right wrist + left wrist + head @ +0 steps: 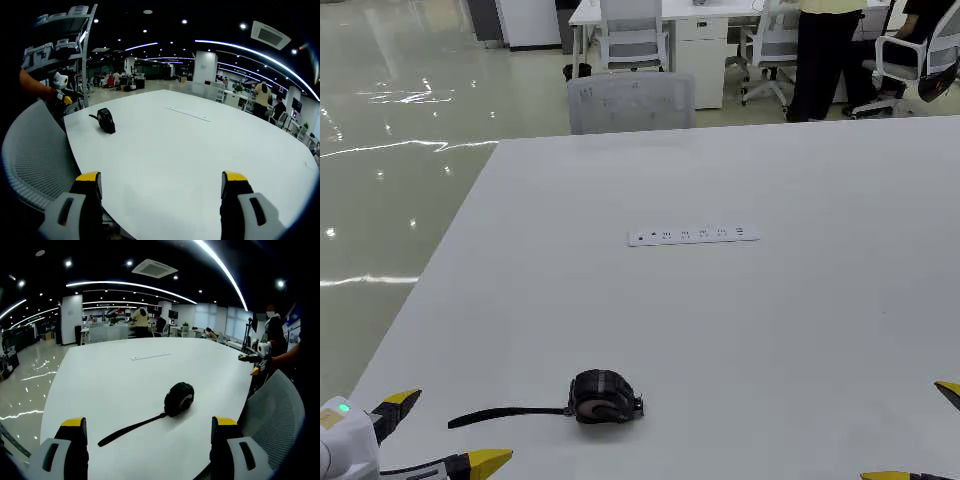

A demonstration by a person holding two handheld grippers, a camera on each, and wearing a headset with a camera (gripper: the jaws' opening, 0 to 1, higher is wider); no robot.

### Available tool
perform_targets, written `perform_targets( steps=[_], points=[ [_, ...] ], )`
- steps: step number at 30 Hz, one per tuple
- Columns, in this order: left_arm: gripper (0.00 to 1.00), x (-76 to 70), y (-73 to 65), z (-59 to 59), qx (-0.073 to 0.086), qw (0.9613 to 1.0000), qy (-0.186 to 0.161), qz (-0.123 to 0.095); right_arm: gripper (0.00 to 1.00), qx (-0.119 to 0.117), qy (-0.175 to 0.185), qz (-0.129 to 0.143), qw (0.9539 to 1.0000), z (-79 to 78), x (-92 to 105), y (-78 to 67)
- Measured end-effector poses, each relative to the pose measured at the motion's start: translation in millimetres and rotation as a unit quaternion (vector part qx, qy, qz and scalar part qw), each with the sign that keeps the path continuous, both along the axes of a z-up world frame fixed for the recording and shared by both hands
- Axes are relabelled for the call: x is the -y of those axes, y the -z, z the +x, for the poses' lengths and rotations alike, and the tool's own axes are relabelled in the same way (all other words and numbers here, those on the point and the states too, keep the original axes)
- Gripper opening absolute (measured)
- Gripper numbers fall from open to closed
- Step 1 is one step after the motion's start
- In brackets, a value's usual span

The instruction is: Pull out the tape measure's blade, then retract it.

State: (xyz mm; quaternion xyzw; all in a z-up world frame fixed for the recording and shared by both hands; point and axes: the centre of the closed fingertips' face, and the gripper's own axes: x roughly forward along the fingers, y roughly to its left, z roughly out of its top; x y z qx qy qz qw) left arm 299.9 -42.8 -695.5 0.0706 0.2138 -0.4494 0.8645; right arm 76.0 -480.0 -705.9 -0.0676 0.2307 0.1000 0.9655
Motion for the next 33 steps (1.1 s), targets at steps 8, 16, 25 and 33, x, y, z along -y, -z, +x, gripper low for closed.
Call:
perform_targets(
  steps=[8, 16, 25, 33],
  points=[
    [1.00, 0.1, 0.3, 0.0, 0.000, 1.0000, 0.002, -0.001, 1.00, 0.001, -0.003, -0.006, 1.0000, 0.6, 3.6, -4.5],
    [1.00, -0.1, -2.2, 2.1, 0.002, 1.0000, 0.003, -0.001, 1.00, 0.005, 0.000, -0.007, 1.0000, 1.4, 5.0, -7.5],
    [1.00, -2.3, -3.1, 6.4, 0.007, 1.0000, 0.004, 0.001, 1.00, -0.004, -0.011, -0.010, 0.9999, 1.5, -0.7, -3.5],
    [1.00, -4.0, 2.9, 1.1, 0.001, 1.0000, 0.003, 0.003, 1.00, 0.004, -0.016, 0.006, 0.9998, 6.3, -7.7, -7.9]
  ],
)
